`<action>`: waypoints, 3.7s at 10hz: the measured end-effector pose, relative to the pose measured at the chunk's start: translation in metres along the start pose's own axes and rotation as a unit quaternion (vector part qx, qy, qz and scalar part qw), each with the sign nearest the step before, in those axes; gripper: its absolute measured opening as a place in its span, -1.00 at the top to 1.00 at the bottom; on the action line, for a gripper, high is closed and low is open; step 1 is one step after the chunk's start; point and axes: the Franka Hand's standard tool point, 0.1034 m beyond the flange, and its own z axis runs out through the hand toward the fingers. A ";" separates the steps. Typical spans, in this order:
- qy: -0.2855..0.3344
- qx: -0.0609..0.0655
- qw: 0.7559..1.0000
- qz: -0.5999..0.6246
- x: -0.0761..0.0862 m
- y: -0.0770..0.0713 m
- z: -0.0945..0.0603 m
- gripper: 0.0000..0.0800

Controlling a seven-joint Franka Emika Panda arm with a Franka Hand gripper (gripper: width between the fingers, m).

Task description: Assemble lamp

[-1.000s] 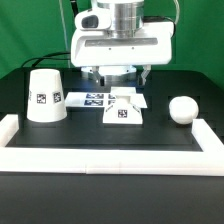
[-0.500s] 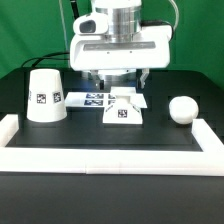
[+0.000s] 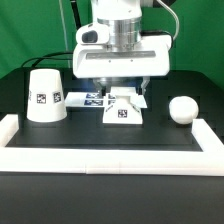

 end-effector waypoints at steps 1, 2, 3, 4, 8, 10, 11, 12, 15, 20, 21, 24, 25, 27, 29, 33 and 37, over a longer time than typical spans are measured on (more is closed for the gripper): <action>0.000 0.000 1.000 -0.001 0.000 0.000 0.000 -0.75; -0.001 0.000 1.000 -0.001 0.000 0.000 0.001 -0.68; -0.001 0.000 1.000 -0.001 0.000 0.000 0.001 -0.68; -0.001 0.000 1.000 -0.001 0.000 0.000 0.001 -0.33; -0.001 0.000 1.000 -0.001 0.000 0.000 0.001 -0.33; -0.001 0.000 1.000 -0.003 0.000 0.000 0.001 -0.33; 0.001 0.000 1.000 -0.009 0.005 -0.002 0.001 -0.33; 0.004 0.001 1.000 -0.014 0.016 -0.006 -0.001 -0.34; 0.009 0.007 1.000 -0.026 0.064 -0.024 -0.005 -0.34; 0.044 0.009 0.997 -0.058 0.110 -0.036 -0.009 -0.34; 0.044 0.009 0.997 -0.058 0.110 -0.036 -0.009 -0.34; 0.053 0.010 0.997 -0.061 0.123 -0.052 -0.010 -0.34; 0.059 0.011 0.996 -0.067 0.134 -0.059 -0.010 -0.34; 0.068 0.013 0.995 -0.073 0.148 -0.071 -0.011 -0.34; 0.075 0.015 0.995 -0.068 0.160 -0.084 -0.012 -0.34; 0.085 0.019 0.996 -0.037 0.176 -0.096 -0.013 -0.34; 0.088 0.022 0.996 -0.003 0.182 -0.097 -0.014 -0.34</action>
Offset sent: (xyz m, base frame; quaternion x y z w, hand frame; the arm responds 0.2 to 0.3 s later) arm 0.0000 0.0000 0.0000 0.0000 0.0000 0.0000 1.0000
